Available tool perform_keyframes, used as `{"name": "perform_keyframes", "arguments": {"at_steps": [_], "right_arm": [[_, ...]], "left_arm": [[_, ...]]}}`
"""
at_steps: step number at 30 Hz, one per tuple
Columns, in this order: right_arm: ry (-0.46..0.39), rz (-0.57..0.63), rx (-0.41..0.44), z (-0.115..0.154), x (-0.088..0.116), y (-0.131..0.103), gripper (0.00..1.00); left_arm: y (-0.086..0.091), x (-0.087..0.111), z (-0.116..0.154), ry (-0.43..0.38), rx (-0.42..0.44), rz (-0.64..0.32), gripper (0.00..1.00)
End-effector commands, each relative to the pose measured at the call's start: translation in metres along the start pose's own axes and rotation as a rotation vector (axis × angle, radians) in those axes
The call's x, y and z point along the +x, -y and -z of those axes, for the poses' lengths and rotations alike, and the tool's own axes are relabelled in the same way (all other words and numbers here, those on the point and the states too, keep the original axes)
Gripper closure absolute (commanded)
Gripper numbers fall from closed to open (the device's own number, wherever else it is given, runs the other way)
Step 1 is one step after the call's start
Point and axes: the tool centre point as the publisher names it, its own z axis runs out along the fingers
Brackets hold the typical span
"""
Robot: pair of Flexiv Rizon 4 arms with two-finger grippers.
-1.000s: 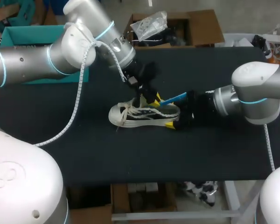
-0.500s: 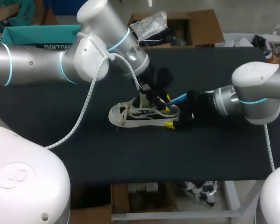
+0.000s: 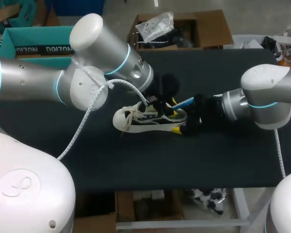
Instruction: Open the shoe tongue, take the insole out of the shoe, put the insole back into the shoe, and pack the shoe into the shoebox
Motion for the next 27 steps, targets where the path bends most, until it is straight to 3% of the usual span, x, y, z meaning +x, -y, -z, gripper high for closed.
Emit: {"name": "perform_keyframes", "arguments": {"at_steps": [1,19,21,23,27], "right_arm": [[0.0,0.001,-0.002,-0.003,0.0,0.003,1.0],[0.0,0.001,-0.002,-0.003,0.0,0.003,1.0],[0.0,0.001,-0.002,-0.003,0.0,0.003,1.0],[0.0,0.001,-0.002,-0.003,0.0,0.003,1.0],[0.0,0.001,-0.002,-0.003,0.0,0.003,1.0]], "left_arm": [[0.002,-0.003,-0.001,0.055,-0.019,0.001,0.6],[-0.004,-0.013,-0.021,0.107,-0.048,0.013,0.62],[-0.005,-0.014,-0.022,0.115,-0.048,0.016,0.67],[-0.006,-0.016,-0.022,0.125,-0.04,0.025,0.97],[-0.006,-0.018,-0.022,0.131,-0.035,0.028,1.0]]}}
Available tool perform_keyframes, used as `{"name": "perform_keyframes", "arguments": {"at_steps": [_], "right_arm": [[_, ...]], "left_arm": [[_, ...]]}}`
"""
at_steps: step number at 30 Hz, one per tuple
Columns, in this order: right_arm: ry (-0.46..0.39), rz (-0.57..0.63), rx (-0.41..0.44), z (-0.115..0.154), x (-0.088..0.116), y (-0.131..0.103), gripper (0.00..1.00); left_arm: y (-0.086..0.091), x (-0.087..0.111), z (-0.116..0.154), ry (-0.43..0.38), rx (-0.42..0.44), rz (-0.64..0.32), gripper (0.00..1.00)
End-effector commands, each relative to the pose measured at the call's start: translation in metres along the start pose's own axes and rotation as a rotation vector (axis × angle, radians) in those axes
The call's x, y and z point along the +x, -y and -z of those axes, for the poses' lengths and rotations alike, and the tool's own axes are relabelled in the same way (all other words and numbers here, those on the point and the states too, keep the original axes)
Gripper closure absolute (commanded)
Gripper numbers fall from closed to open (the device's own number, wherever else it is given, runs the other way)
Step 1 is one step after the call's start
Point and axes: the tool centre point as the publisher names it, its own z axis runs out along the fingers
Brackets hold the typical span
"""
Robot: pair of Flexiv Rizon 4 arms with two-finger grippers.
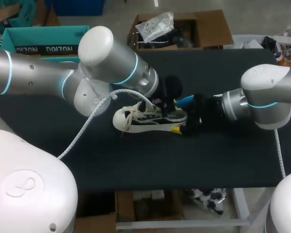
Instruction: Open the shoe tongue, take the insole out of the shoe, put the insole back into the shoe, and pack the shoe into the shoebox
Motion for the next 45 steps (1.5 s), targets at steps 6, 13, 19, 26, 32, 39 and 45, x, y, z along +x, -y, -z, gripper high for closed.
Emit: {"name": "perform_keyframes", "arguments": {"at_steps": [6,13,19,26,32,39,45], "right_arm": [[0.0,0.001,-0.002,-0.003,0.0,0.003,1.0],[0.0,0.001,-0.002,-0.003,0.0,0.003,1.0],[0.0,0.001,-0.002,-0.003,0.0,0.003,1.0],[-0.002,0.008,0.024,0.004,-0.002,-0.002,0.38],[0.012,0.018,0.059,0.018,0.0,-0.007,0.0],[0.029,0.008,0.13,0.045,0.007,-0.012,0.0],[0.025,0.016,0.198,0.062,0.009,-0.024,0.0]], "left_arm": [[-0.001,0.0,0.014,-0.05,0.079,-0.014,1.0],[0.009,0.0,0.047,-0.161,0.2,-0.053,1.0],[0.023,0.002,0.068,-0.223,0.301,-0.082,1.0],[0.043,0.003,0.086,-0.299,0.386,-0.115,1.0],[0.055,0.0,0.106,-0.379,0.472,-0.137,1.0],[0.069,-0.005,0.135,-0.504,0.63,-0.172,1.0],[0.088,-0.008,0.156,-0.555,0.706,-0.199,1.0]]}}
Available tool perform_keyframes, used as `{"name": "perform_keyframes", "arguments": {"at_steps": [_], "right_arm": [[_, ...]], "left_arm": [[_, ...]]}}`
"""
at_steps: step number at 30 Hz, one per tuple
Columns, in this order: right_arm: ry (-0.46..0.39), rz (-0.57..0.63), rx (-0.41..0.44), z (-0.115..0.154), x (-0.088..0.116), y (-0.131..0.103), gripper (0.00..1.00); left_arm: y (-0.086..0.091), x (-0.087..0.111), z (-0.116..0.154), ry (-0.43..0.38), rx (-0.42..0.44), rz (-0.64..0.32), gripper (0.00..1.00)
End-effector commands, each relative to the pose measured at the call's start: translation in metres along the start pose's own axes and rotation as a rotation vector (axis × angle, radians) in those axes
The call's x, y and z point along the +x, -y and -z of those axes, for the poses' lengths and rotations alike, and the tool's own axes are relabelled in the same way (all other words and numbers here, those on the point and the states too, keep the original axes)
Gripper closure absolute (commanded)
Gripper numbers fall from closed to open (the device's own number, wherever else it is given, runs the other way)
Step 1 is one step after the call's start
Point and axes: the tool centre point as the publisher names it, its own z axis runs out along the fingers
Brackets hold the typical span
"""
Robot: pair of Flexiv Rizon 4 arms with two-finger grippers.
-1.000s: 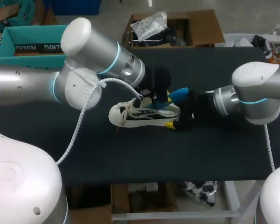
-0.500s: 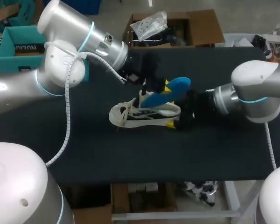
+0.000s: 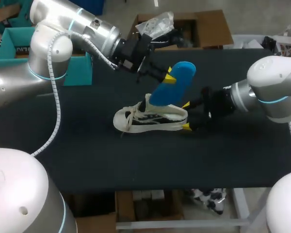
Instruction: Open the shoe tongue, take the insole out of the shoe, put the insole back into the shoe, and pack the shoe into the shoebox
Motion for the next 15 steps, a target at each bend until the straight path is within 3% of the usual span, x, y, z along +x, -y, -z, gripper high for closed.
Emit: {"name": "perform_keyframes", "arguments": {"at_steps": [1,7,15], "right_arm": [[-0.001,0.009,0.091,0.019,0.006,-0.015,0.0],[-0.03,0.043,0.184,0.034,-0.001,-0.035,0.0],[-0.093,0.076,0.368,0.04,-0.021,-0.071,0.0]], "left_arm": [[0.01,-0.008,0.005,-0.083,0.053,-0.01,1.0],[0.034,-0.009,0.021,-0.114,0.124,-0.025,1.0],[0.048,0.008,0.063,-0.046,0.148,-0.035,1.0]]}}
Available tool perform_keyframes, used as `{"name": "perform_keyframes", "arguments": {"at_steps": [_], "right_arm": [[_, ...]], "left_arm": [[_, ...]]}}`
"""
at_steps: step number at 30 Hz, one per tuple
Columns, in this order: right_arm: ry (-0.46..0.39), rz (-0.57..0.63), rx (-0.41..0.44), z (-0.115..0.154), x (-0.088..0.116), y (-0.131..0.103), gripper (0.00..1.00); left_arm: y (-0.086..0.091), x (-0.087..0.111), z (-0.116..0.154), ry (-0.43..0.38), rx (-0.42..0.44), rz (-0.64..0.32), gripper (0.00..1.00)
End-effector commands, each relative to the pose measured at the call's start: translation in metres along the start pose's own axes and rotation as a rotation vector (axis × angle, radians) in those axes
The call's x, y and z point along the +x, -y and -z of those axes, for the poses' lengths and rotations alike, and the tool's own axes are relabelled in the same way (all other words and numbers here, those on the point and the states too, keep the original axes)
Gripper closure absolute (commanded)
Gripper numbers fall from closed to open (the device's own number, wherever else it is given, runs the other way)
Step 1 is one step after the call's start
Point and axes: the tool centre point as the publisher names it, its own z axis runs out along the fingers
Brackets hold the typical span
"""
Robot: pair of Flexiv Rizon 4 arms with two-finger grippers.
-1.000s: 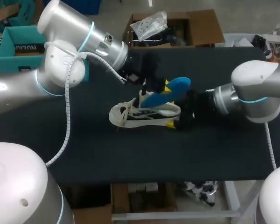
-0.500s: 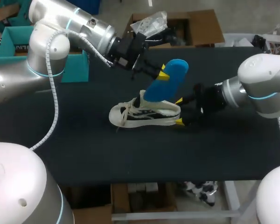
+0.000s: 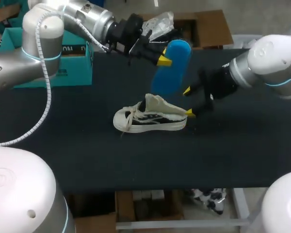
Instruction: Open the shoe tongue, take the insole out of the shoe, put the insole back into the shoe, and pack the shoe into the shoebox
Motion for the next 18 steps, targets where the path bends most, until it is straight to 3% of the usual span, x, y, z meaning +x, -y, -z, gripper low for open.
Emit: {"name": "perform_keyframes", "arguments": {"at_steps": [1,9,18], "right_arm": [[-0.067,-0.009,0.231,0.003,-0.016,-0.018,0.0],[-0.115,-0.028,0.389,-0.007,-0.029,-0.033,0.0],[-0.147,-0.015,0.466,-0.022,-0.03,-0.046,0.0]], "left_arm": [[0.006,0.021,0.026,0.056,-0.015,-0.003,1.0],[-0.005,0.058,0.077,0.189,-0.033,0.024,1.0],[-0.027,0.089,0.135,0.312,0.023,0.101,1.0]]}}
